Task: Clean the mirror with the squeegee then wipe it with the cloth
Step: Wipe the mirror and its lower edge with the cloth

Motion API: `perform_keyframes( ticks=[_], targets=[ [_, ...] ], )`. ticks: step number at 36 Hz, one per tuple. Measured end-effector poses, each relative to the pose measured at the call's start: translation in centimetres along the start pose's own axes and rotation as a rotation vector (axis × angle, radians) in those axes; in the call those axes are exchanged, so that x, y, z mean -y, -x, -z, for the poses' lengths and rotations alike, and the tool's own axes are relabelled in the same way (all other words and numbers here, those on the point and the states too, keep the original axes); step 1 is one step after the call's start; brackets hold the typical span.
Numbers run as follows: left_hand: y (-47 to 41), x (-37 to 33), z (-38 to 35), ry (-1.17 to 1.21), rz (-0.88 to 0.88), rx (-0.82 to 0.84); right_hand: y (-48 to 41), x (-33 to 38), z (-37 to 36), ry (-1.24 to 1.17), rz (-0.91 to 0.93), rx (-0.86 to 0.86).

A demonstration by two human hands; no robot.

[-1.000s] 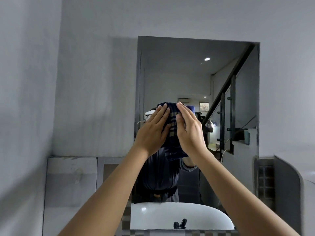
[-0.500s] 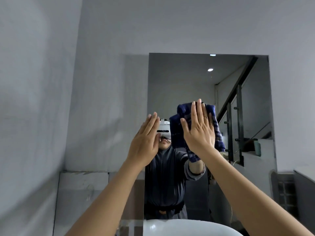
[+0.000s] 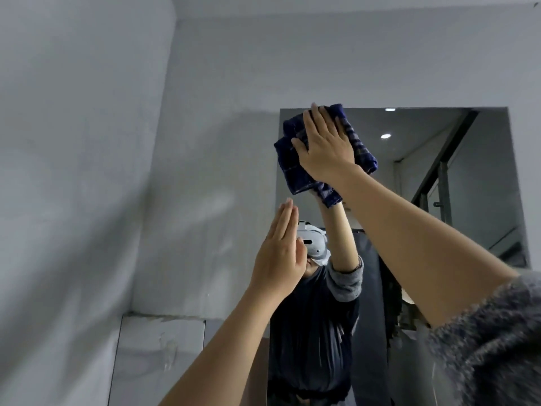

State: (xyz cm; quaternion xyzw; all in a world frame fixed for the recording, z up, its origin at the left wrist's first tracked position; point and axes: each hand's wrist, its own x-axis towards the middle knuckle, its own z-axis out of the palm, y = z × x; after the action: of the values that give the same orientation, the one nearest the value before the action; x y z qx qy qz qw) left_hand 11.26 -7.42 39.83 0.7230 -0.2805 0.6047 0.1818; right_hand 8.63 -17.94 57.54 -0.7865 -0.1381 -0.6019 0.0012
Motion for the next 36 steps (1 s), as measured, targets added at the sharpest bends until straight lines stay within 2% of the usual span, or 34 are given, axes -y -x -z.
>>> perform_keyframes(
  ticks=[4,8,15,20,27,31,36],
  targets=[
    [0.0,0.2,-0.1,-0.010,-0.003,-0.025,-1.8,0.6,0.4,0.030,0.105,0.039],
    [0.0,0.1,-0.5,-0.023,0.002,-0.042,-1.6,-0.4,0.3,0.052,0.145,0.003],
    [-0.2,-0.7,-0.7,0.009,0.066,-0.113,1.3,-5.4,0.7,0.020,0.047,-0.073],
    [-0.2,-0.9,-0.9,0.035,0.100,-0.126,3.8,-11.7,2.2,0.022,-0.085,-0.112],
    [-0.1,-1.3,-0.5,0.093,0.092,-0.143,8.2,-19.8,3.9,-0.026,-0.374,-0.166],
    [0.0,-1.2,-0.6,0.054,0.090,-0.134,10.4,-20.2,3.4,-0.076,-0.509,-0.202],
    [1.0,-1.4,-0.8,0.035,0.103,-0.138,12.3,-17.0,1.6,-0.155,-0.710,-0.304]
  ],
)
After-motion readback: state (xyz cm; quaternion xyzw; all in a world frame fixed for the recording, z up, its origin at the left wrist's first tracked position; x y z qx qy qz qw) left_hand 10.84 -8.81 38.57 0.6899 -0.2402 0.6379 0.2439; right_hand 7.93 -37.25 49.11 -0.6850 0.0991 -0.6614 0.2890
